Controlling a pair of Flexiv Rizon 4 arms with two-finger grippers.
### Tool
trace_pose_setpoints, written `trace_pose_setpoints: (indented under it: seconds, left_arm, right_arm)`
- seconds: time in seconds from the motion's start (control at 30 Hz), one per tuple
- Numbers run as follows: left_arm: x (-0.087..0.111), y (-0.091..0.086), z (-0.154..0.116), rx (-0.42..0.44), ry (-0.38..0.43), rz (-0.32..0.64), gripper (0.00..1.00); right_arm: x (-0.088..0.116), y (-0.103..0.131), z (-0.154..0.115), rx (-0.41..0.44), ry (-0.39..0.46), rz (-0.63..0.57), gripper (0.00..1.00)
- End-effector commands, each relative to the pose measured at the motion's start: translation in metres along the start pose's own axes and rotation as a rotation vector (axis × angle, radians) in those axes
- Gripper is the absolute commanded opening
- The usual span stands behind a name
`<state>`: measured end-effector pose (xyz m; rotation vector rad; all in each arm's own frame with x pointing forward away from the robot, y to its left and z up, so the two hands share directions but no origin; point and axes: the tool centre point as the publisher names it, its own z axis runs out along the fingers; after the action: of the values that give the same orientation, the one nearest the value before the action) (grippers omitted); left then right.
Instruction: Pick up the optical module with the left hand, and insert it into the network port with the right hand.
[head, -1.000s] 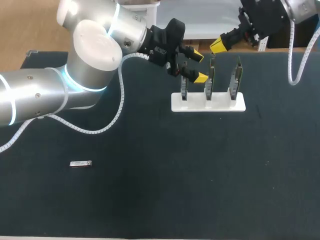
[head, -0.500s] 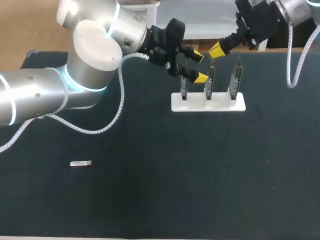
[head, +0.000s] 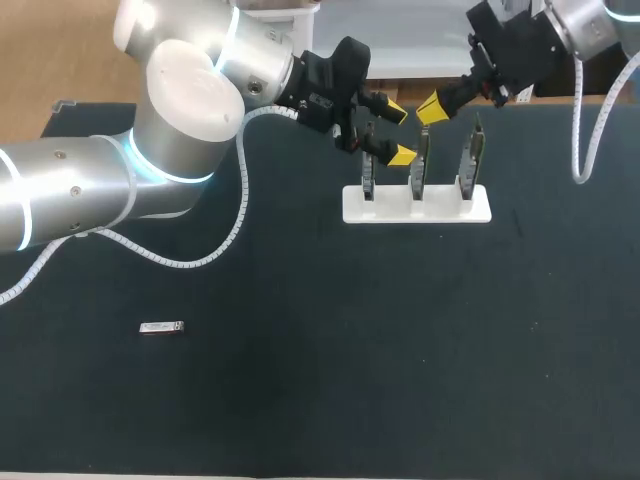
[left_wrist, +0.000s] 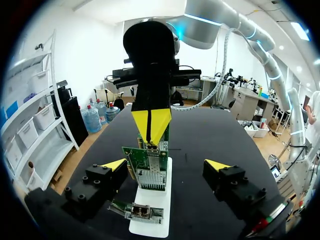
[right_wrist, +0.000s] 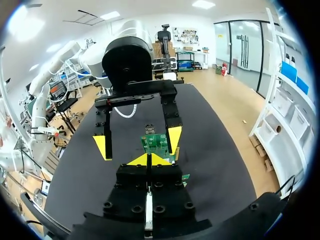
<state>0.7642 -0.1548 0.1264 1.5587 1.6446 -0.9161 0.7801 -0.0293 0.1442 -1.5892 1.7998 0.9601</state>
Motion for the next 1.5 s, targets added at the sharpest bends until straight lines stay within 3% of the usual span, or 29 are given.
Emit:
trace_pose_setpoints:
  seconds: [0.03, 0.53, 0.87, 1.2, 1.5]
  left_arm:
    - [-0.001, 0.001, 0.001, 0.002, 0.004, -0.002, 1.00]
    - [-0.001, 0.001, 0.001, 0.002, 0.004, -0.002, 1.00]
    - [-0.001, 0.001, 0.001, 0.002, 0.004, -0.002, 1.00]
    - [-0.001, 0.001, 0.001, 0.002, 0.004, -0.002, 1.00]
    - [-0.001, 0.001, 0.001, 0.002, 0.004, -0.002, 1.00]
  right_arm:
    - [0.005, -0.002, 0.004, -0.002, -0.003, 0.002, 0.00]
    - [0.011, 0.001, 0.007, 0.004, -0.004, 0.020, 0.00]
    - [-0.001, 0.003, -0.001, 0.023, -0.035, -0.003, 0.00]
    - [-0.014, 0.004, -0.034, 0.046, -0.123, -0.047, 0.00]
    - [0.001, 0.005, -0.075, 0.070, -0.143, -0.062, 0.00]
